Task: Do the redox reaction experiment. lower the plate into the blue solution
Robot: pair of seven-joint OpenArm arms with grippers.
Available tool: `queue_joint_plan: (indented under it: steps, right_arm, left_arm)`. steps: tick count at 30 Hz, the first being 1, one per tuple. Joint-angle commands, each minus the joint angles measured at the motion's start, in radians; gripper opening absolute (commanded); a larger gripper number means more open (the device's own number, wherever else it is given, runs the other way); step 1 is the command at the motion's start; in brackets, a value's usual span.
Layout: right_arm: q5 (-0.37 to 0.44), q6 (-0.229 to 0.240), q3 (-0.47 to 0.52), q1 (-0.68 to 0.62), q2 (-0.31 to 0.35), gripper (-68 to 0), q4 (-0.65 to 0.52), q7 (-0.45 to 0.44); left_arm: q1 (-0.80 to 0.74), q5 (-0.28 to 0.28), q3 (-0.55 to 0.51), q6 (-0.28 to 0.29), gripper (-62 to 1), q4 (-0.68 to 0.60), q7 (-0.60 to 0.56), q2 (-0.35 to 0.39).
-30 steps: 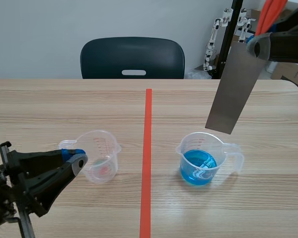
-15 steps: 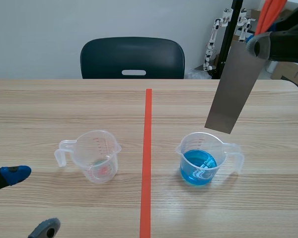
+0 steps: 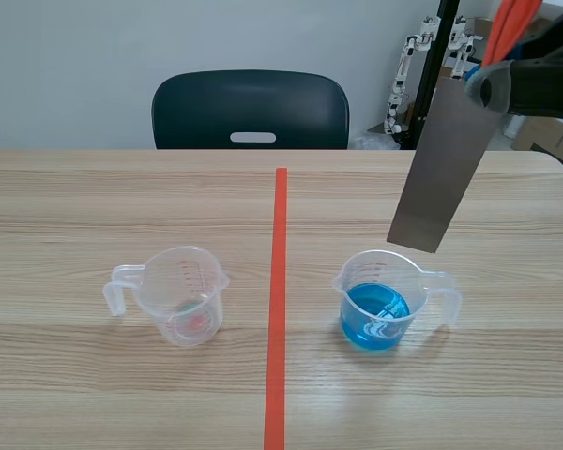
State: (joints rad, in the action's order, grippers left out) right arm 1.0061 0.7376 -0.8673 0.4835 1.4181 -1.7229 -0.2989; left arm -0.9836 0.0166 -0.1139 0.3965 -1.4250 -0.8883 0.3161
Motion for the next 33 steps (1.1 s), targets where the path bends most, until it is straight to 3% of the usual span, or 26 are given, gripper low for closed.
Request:
queue_joint_plan:
  steps: [1, 12, 20, 33]
  right_arm:
    - [0.018, 0.008, 0.003, 0.015, 0.0, -66.9, -0.001, -0.023]
    - [0.018, 0.008, 0.003, 0.015, 0.0, -66.9, -0.001, -0.03]
    - [0.017, 0.008, 0.003, 0.015, 0.0, -66.9, -0.001, -0.03]
    - [0.001, 0.008, 0.003, 0.015, 0.0, -66.9, -0.001, -0.029]
  left_arm:
    - [0.012, -0.036, 0.002, 0.006, 1.4, 0.012, -0.024, -0.003]
    - [0.018, -0.066, 0.003, -0.006, 1.4, 0.129, -0.215, -0.003]
    - [0.02, -0.084, 0.003, -0.036, 1.4, 0.142, -0.22, -0.002]
    - [0.021, -0.084, 0.003, -0.036, 1.4, 0.142, -0.219, -0.002]
